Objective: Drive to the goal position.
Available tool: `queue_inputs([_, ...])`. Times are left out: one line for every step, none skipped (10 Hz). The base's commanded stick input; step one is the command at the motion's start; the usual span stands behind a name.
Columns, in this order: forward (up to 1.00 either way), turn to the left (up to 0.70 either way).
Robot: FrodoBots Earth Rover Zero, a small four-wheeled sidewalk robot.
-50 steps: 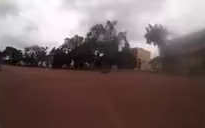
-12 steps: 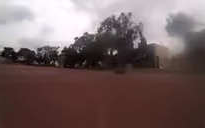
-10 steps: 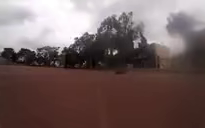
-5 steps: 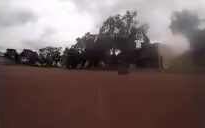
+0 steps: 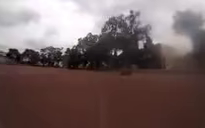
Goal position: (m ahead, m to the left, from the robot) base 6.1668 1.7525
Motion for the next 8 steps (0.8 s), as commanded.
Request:
queue_inputs([1.00,0.00])
queue_inputs([1.00,0.00])
queue_inputs([1.00,0.00])
queue_inputs([1.00,0.00])
queue_inputs([1.00,0.00])
queue_inputs([1.00,0.00])
queue_inputs([1.00,0.00])
queue_inputs([1.00,0.00])
